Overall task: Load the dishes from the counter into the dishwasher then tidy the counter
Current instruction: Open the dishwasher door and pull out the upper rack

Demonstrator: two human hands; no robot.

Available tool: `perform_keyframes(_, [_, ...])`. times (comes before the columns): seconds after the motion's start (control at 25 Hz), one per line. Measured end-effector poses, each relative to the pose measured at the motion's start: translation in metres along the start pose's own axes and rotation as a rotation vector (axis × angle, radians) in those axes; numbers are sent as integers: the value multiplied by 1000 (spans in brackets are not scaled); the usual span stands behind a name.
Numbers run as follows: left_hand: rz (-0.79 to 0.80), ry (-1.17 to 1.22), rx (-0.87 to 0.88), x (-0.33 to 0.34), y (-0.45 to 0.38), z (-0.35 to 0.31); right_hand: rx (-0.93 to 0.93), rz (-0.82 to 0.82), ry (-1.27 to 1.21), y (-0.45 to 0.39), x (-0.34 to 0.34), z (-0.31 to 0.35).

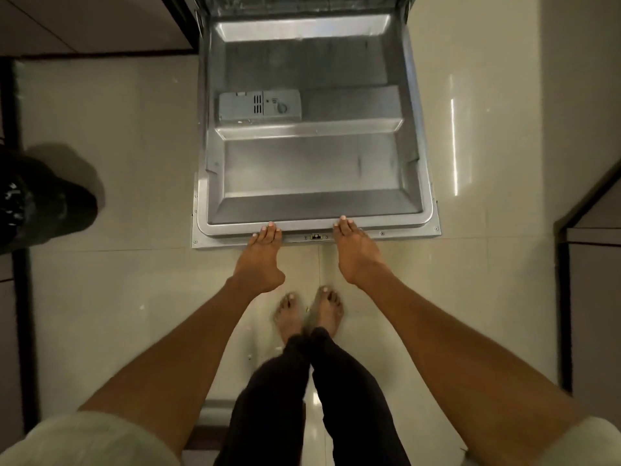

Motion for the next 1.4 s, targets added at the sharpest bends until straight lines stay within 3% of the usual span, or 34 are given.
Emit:
perform_keyframes(0.36, [16, -58, 7, 93, -68, 33, 29, 29, -58, -67, 103, -1])
perform_keyframes(0.84, [11, -138, 10, 128, -100, 45, 42, 60, -24, -103, 144, -4])
perform_keyframes(1.08, [0, -142, -1, 108, -91, 39, 52, 66, -21, -96, 122, -3])
perform_keyframes(1.24, [106, -99, -3, 115, -89, 33, 78, 153, -158, -93, 116, -3])
perform_keyframes(1.4, [48, -28, 23, 54, -70, 7, 52, 92, -161, -72, 52, 2])
Point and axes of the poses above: each hand's wrist, its own y-axis away from the middle knuckle, its own x-axis out of the palm, z = x × y, the point moved 9 cm from there along -y, towards the middle knuckle, and after that the axes turned 2 degrees about x, right-handed, at the moved point
